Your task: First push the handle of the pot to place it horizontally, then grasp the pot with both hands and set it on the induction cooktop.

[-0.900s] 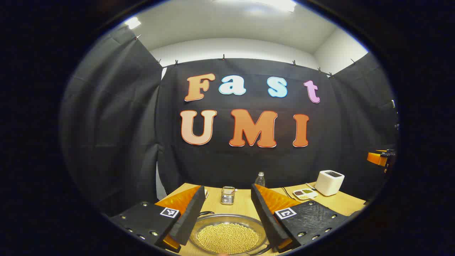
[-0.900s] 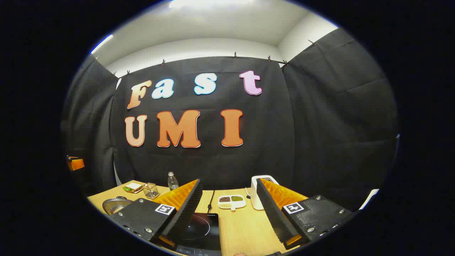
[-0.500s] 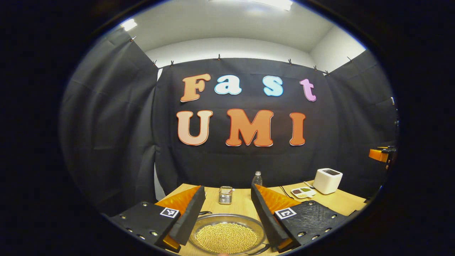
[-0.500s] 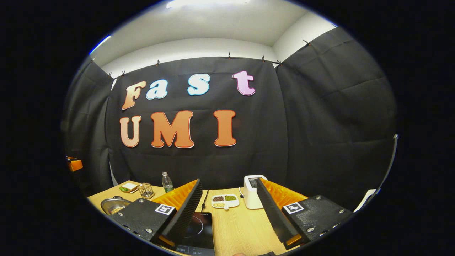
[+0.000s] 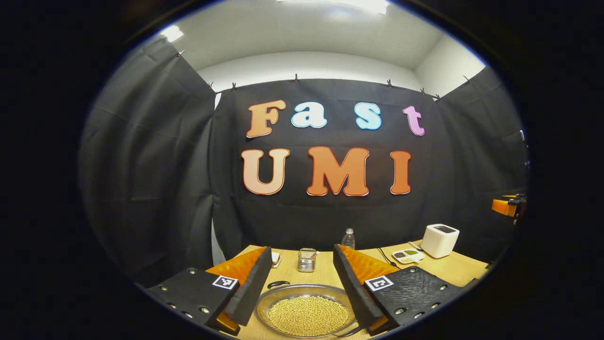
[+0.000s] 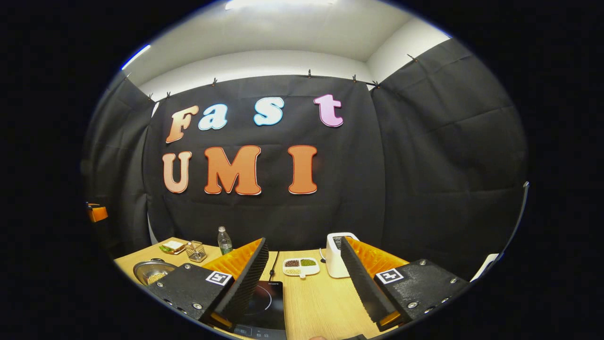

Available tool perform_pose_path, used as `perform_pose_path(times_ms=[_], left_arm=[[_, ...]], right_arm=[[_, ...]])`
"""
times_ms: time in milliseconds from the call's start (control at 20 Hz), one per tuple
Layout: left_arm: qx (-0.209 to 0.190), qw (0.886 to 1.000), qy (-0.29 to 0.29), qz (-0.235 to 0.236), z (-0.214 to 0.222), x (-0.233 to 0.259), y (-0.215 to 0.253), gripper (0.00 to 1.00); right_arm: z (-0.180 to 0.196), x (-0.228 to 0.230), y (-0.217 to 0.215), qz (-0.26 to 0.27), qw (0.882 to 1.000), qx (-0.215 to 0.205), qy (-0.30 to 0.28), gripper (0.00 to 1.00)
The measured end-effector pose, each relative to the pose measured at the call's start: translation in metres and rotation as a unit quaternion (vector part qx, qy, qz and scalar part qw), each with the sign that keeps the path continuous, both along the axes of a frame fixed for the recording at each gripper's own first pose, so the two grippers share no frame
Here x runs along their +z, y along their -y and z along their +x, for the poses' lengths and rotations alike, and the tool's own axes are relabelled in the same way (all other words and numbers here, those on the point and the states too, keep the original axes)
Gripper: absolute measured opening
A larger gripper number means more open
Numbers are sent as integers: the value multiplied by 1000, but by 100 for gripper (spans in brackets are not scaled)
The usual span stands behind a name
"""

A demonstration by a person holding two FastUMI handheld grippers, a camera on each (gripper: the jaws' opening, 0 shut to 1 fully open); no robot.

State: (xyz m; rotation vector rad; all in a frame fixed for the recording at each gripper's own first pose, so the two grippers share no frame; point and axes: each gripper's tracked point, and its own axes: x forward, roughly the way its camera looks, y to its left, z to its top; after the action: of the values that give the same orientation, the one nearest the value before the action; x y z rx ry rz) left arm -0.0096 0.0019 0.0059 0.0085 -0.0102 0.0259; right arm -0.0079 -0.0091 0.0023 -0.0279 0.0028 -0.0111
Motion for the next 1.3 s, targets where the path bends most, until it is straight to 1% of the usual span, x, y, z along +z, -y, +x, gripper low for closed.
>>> perform_pose_path(times_ms=[50, 100, 150, 200, 250, 350, 400, 450, 500, 550, 650, 700, 750, 800, 850, 900, 950, 1000, 1050, 1100, 1150, 1250, 1300], left_arm=[[-2, 1000, 2, -2, -1, 1, -1, 82], [-5, 1000, 4, -3, -2, 3, -1, 82], [-11, 1000, 6, -2, -2, 2, -1, 82], [-17, 1000, 10, 3, -2, 4, 1, 82], [-19, 1000, 16, 7, -1, 5, 0, 82], [-30, 999, 21, 11, 0, 7, 2, 87], [-33, 999, 20, 9, 0, 6, 6, 79], [-35, 999, 13, 6, 0, 1, 7, 72], [-39, 999, 7, 3, 0, -2, 7, 72], [-43, 999, 1, -3, -4, -6, 7, 72], [-53, 998, -16, -14, -4, -18, 10, 51], [-56, 998, -25, -13, -4, -23, 10, 50], [-59, 998, -33, -9, -1, -28, 9, 51], [-63, 997, -42, -8, 0, -34, 9, 44], [-72, 996, -52, -8, 2, -42, 12, 36], [-77, 995, -64, -9, 3, -51, 14, 35], [-82, 994, -73, -10, 3, -59, 14, 35], [-84, 993, -83, -11, 3, -66, 14, 32], [-85, 992, -95, -14, 3, -74, 13, 27], [-88, 990, -105, -17, 3, -82, 14, 22], [-89, 990, -112, -16, 3, -88, 14, 22], [-88, 988, -129, -13, 0, -102, 13, 9], [-88, 987, -135, -12, -1, -106, 13, 9]], right_arm=[[0, 0, -1, -2, 1000, 1, 0, 95], [-1, 0, -2, -3, 1000, 2, 0, 99], [-1, -1, -3, -5, 1000, 2, 0, 99], [-1, -1, -4, -6, 1000, 3, -1, 95], [-2, -2, -6, -7, 1000, 5, -1, 95], [-2, -2, -7, -11, 1000, 7, 0, 95], [-2, -4, -7, -13, 1000, 6, -1, 95], [-2, -5, -7, -16, 1000, 7, -2, 95], [-2, -4, -8, -17, 1000, 8, -1, 99], [-1, -2, -7, -17, 1000, 7, 0, 99], [-2, 0, -6, -18, 1000, 4, 3, 98], [-3, 0, -6, -19, 1000, 3, 4, 95], [-3, 1, -6, -21, 1000, 2, 6, 95], [-3, 0, -7, -22, 1000, 2, 6, 95], [-3, 0, -7, -22, 1000, 3, 7, 98], [-5, 1, -8, -22, 1000, 4, 8, 95], [-5, 1, -8, -22, 1000, 4, 8, 95], [-6, 0, -8, -22, 1000, 5, 8, 95], [-7, 0, -8, -23, 1000, 5, 8, 98], [-6, 0, -8, -24, 1000, 5, 9, 95], [-7, 1, -9, -25, 1000, 4, 9, 95], [-7, 1, -8, -27, 1000, 3, 9, 95], [-8, 1, -8, -27, 1000, 3, 9, 95]])
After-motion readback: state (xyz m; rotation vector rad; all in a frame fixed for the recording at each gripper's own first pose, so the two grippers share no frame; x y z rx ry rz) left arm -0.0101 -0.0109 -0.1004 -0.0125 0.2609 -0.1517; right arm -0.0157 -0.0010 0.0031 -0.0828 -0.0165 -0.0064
